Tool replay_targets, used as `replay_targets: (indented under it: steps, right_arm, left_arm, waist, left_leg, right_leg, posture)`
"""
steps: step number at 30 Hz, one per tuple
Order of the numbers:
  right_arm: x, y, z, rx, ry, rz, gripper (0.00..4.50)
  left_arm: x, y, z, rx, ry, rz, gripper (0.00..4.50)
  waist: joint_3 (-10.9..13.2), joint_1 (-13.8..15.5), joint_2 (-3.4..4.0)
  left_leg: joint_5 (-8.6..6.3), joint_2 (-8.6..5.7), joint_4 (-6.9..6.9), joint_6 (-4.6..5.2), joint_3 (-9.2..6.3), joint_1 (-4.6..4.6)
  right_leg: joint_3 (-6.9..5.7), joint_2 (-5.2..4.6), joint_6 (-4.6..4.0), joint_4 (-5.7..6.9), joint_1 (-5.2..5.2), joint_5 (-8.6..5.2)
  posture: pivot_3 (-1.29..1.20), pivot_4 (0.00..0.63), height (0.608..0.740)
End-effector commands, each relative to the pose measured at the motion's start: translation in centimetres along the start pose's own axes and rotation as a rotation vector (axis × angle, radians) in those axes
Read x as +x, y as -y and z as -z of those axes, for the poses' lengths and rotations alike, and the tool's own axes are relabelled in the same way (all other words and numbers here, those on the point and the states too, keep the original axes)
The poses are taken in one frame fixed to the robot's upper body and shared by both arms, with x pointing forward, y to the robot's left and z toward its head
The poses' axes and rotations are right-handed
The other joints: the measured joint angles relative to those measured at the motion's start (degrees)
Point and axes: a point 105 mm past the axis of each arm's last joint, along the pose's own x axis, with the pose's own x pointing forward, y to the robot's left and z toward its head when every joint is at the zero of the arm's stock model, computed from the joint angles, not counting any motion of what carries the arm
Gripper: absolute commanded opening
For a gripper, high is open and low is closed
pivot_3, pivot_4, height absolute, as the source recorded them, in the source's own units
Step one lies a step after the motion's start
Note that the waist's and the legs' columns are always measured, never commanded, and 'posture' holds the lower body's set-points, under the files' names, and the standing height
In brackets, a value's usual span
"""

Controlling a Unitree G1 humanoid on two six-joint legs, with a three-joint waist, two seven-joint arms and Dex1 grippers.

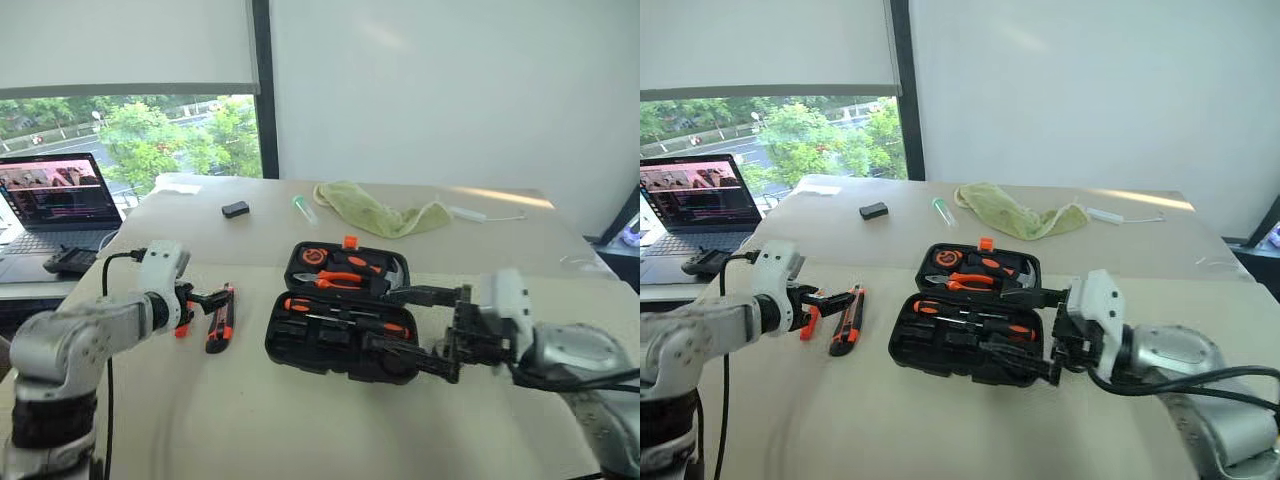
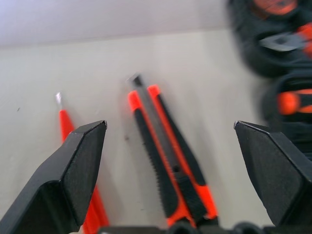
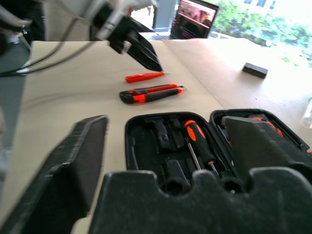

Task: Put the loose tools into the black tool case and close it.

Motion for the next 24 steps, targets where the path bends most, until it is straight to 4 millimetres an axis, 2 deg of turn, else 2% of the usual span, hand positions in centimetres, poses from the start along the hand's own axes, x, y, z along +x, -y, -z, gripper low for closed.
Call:
replay_targets:
  steps: [1,8,24]
  right_arm:
    - [-0.5,-0.3,-0.9,-0.075,0.005,-0.001,4.45]
    - [-0.8,-1.3,-0.7,-0.117,0.0,-0.002,4.45]
    - [-1.3,-1.9,-0.6,-0.098,-0.025,0.015,4.45]
  left_arm:
    - [0.4,-0.3,-1.0,-0.005,-0.045,-0.05,4.5]
    - [1.9,1.1,-0.8,-0.053,-0.106,-0.083,4.5]
    - [4.1,2.4,1.0,-0.053,-0.187,-0.12,4.5]
  waist:
    - [0.03,0.15,-0.05]
    - [0.08,0.41,-0.14]
    - [0.16,0.57,-0.27]
  left_leg:
    - [0.01,0.0,0.0,-0.02,-0.01,-0.07]
    - [0.01,-0.07,0.08,-0.01,-0.02,-0.19]
    - [0.05,-0.07,0.08,-0.09,-0.24,-0.33]
  right_leg:
    - [-0.01,0.0,0.0,-0.01,-0.04,0.0]
    - [-0.02,-0.14,0.04,-0.05,-0.05,0.01]
    - [-0.01,-0.41,0.03,-0.04,-0.1,0.02]
  posture:
    - [0.0,0.15,0.74]
    - [0.0,0.15,0.74]
    - [0.0,0.15,0.74]
